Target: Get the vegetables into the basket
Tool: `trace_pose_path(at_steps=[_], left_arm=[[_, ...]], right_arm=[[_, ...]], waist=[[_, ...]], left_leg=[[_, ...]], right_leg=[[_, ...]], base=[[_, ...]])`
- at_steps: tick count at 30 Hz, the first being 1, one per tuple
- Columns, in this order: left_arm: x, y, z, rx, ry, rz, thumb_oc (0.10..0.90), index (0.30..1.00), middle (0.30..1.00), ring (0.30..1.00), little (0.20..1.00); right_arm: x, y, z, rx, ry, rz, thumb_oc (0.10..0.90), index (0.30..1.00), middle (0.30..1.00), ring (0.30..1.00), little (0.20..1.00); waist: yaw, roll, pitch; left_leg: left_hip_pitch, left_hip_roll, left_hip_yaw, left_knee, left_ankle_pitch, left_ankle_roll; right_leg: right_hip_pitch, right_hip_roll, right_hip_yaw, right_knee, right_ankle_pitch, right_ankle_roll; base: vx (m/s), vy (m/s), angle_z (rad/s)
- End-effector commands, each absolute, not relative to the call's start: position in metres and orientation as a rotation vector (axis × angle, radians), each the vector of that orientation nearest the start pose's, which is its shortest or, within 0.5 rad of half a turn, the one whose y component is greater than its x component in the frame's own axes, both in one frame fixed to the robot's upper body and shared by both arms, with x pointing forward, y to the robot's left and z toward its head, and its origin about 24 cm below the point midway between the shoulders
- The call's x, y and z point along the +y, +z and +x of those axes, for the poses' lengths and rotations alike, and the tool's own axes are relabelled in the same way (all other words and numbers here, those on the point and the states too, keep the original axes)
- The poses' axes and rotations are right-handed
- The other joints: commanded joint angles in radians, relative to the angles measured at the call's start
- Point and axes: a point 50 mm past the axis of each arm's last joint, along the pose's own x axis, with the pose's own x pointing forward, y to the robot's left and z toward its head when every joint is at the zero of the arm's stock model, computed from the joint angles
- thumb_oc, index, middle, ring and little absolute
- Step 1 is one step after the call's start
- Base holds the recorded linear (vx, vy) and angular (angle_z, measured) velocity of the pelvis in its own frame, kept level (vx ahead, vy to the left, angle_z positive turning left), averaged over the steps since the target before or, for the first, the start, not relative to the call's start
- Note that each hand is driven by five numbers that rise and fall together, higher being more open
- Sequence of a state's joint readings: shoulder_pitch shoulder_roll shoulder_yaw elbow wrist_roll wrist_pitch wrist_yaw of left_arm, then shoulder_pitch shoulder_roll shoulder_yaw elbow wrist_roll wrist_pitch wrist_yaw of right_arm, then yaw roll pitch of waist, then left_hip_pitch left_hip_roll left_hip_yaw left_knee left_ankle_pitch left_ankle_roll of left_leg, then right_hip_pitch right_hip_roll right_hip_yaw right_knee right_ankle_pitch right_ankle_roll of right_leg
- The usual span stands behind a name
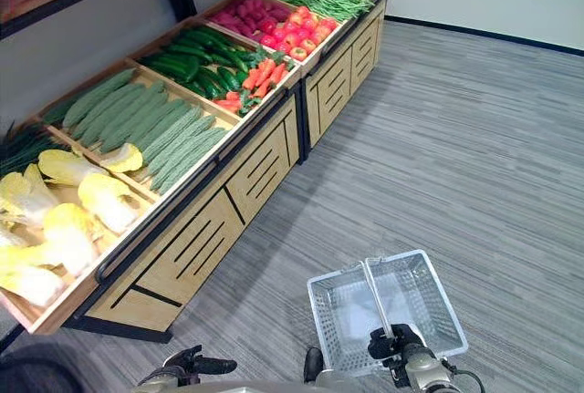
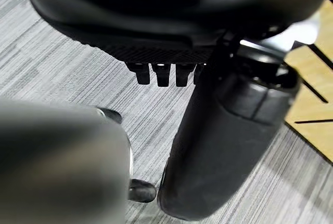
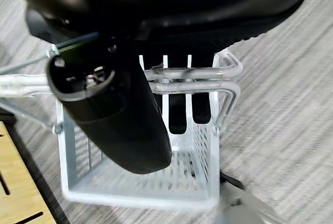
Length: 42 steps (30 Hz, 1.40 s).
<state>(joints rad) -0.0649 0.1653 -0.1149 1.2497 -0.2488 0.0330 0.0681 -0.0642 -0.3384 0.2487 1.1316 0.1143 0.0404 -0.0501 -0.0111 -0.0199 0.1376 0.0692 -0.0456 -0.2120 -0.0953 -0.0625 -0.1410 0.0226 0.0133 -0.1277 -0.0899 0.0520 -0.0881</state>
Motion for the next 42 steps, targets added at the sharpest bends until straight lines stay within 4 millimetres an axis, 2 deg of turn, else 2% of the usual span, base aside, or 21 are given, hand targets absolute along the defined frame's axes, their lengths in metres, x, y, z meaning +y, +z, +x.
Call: trace_pose_path(at_steps=[1, 9, 12, 20, 27, 33, 35, 36, 37, 38, 40, 42], left_arm=[[0.223, -0.166, 0.085, 1.28, 0.172, 0.181, 0.9, 1.0, 1.0, 1.0, 1.0], [0.227, -0.166, 0.083, 1.287, 0.151, 0.22, 0.9, 1.0, 1.0, 1.0, 1.0], [0.226, -0.165, 0.087, 1.272, 0.141, 0.233, 0.9, 1.0, 1.0, 1.0, 1.0], [0.224, -0.165, 0.088, 1.267, 0.132, 0.235, 0.9, 1.0, 1.0, 1.0, 1.0], [0.226, -0.165, 0.088, 1.27, 0.152, 0.22, 0.9, 1.0, 1.0, 1.0, 1.0], [0.23, -0.162, 0.096, 1.235, 0.195, 0.187, 0.9, 1.0, 1.0, 1.0, 1.0], [0.23, -0.162, 0.096, 1.235, 0.195, 0.187, 0.9, 1.0, 1.0, 1.0, 1.0], [0.231, -0.159, 0.107, 1.2, 0.198, 0.181, 0.9, 1.0, 1.0, 1.0, 1.0], [0.231, -0.159, 0.107, 1.2, 0.198, 0.181, 0.9, 1.0, 1.0, 1.0, 1.0], [0.231, -0.157, 0.111, 1.187, 0.197, 0.183, 0.9, 1.0, 1.0, 1.0, 1.0], [0.231, -0.155, 0.118, 1.161, 0.19, 0.181, 0.9, 1.0, 1.0, 1.0, 1.0], [0.231, -0.155, 0.119, 1.158, 0.188, 0.182, 0.9, 1.0, 1.0, 1.0, 1.0]], right_arm=[[-0.259, -0.147, 0.111, 1.169, -0.092, -0.386, 0.4, 0.3, 0.3, 0.3, 0.3], [-0.252, -0.151, 0.108, 1.191, -0.063, -0.378, 0.4, 0.3, 0.3, 0.3, 0.3], [-0.252, -0.154, 0.099, 1.23, -0.065, -0.374, 0.4, 0.3, 0.3, 0.3, 0.3], [-0.254, -0.159, 0.082, 1.294, -0.073, -0.363, 0.4, 0.3, 0.3, 0.3, 0.3], [-0.258, -0.157, 0.085, 1.29, -0.073, -0.386, 0.4, 0.3, 0.3, 0.3, 0.3], [-0.259, -0.152, 0.101, 1.236, -0.053, -0.422, 0.4, 0.3, 0.3, 0.3, 0.3], [-0.259, -0.152, 0.101, 1.236, -0.053, -0.422, 0.4, 0.3, 0.3, 0.3, 0.3], [-0.262, -0.148, 0.113, 1.192, -0.051, -0.446, 0.4, 0.3, 0.3, 0.3, 0.3], [-0.262, -0.148, 0.113, 1.192, -0.051, -0.446, 0.4, 0.3, 0.3, 0.3, 0.3], [-0.264, -0.146, 0.116, 1.177, -0.054, -0.459, 0.4, 0.3, 0.3, 0.3, 0.3], [-0.267, -0.142, 0.123, 1.149, -0.059, -0.476, 0.4, 0.3, 0.3, 0.3, 0.3], [-0.268, -0.142, 0.124, 1.147, -0.057, -0.48, 0.4, 0.3, 0.3, 0.3, 0.3]], waist=[[0.01, 0.034, -0.006], [0.018, 0.042, -0.006], [0.01, 0.041, -0.013], [0.006, 0.033, -0.022], [0.018, 0.022, -0.019], [0.061, 0.004, 0.003], [0.061, 0.004, 0.003], [0.096, -0.005, 0.016], [0.092, -0.005, 0.016], [0.114, -0.008, 0.023], [0.15, -0.009, 0.033], [0.158, -0.008, 0.039]], left_leg=[[-0.052, -0.028, 0.029, 0.008, 0.154, 0.106], [-0.029, -0.03, 0.095, 0.008, 0.134, 0.128], [-0.011, -0.029, 0.109, 0.008, 0.117, 0.13], [0.03, -0.023, 0.108, 0.008, 0.095, 0.138], [0.037, -0.01, 0.084, 0.008, 0.095, 0.135], [0.017, 0.007, 0.017, 0.01, 0.122, 0.115], [0.017, 0.007, 0.017, 0.01, 0.122, 0.115], [-0.017, 0.004, -0.047, 0.03, 0.14, 0.089], [-0.018, 0.003, -0.051, 0.031, 0.14, 0.088], [-0.041, -0.007, -0.106, 0.045, 0.156, 0.077], [-0.075, -0.023, -0.164, 0.053, 0.18, 0.064], [-0.077, -0.023, -0.173, 0.049, 0.189, 0.059]], right_leg=[[0.004, -0.004, 0.203, 0.054, 0.029, 0.136], [0.006, -0.016, 0.253, 0.04, 0.037, 0.15], [0.019, -0.021, 0.258, 0.028, 0.037, 0.156], [0.058, -0.021, 0.258, 0.021, 0.023, 0.155], [0.056, -0.012, 0.239, 0.047, -0.002, 0.144], [0.038, -0.01, 0.156, 0.096, -0.035, 0.129], [0.038, -0.01, 0.155, 0.096, -0.035, 0.129], [0.04, -0.019, 0.067, 0.112, -0.053, 0.126], [0.041, -0.02, 0.063, 0.112, -0.054, 0.126], [0.043, -0.027, -0.007, 0.124, -0.067, 0.127], [0.049, -0.039, -0.101, 0.126, -0.076, 0.131], [0.057, -0.041, -0.13, 0.13, -0.083, 0.128]], base=[[0.12, 0.099, -0.72], [0.06, 0.077, -0.73], [0.06, 0.035, -0.07], [0.06, -0.004, 0.03], [0.02, -0.049, 0.05], [-0.01, -0.096, 0.36], [-0.04, -0.093, 0.57], [-0.07, -0.148, 0.62], [-0.09, -0.248, 0.98], [-0.04, -0.147, 1.48], [-0.06, -0.149, 1.9], [-0.02, -0.049, 1.49]])
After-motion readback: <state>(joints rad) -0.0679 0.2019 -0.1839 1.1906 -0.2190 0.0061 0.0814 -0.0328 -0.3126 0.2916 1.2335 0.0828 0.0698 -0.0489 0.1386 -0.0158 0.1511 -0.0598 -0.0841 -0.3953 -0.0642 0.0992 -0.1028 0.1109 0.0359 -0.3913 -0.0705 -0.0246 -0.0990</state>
